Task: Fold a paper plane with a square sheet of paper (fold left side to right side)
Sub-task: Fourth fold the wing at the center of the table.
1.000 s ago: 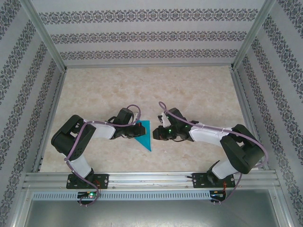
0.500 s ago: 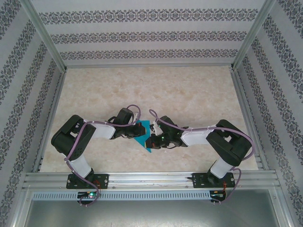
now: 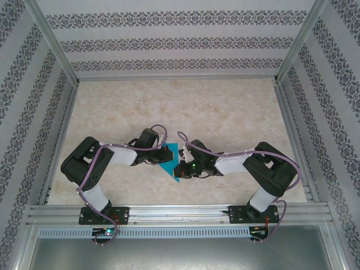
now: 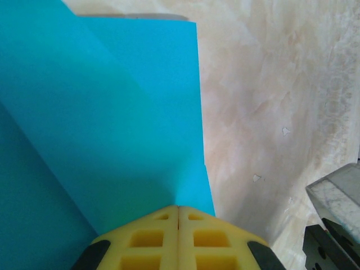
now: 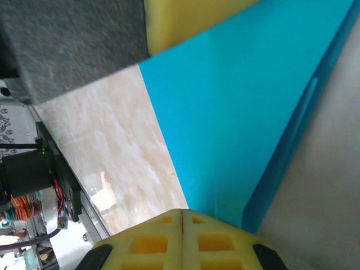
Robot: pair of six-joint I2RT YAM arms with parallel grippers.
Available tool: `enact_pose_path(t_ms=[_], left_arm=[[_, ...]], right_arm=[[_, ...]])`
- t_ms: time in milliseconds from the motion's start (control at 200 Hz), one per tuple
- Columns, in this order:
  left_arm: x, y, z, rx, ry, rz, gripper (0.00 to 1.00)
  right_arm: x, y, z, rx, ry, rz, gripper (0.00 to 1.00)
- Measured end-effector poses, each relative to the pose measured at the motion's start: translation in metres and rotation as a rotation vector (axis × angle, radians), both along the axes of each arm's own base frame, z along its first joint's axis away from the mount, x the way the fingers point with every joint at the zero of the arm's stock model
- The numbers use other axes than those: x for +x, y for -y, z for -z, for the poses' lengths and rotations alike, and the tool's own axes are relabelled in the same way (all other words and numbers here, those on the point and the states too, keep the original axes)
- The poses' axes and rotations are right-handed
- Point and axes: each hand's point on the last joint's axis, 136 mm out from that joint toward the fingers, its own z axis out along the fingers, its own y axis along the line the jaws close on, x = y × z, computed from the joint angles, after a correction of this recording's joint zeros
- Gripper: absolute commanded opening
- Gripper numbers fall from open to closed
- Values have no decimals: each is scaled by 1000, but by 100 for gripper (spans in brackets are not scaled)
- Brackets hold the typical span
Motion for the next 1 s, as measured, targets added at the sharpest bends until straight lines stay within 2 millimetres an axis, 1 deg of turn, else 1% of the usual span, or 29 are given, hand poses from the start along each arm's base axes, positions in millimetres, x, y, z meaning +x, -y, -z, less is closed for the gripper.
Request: enact_pose_path(t_ms=[605,999], left_arm=[[0,0,0,2,1,-1,2],[0,0,0,2,1,-1,2]], right_arm=[[-7,2,6,-20,-1,-7,0],[-7,1,9,-24,-4,-9,0]])
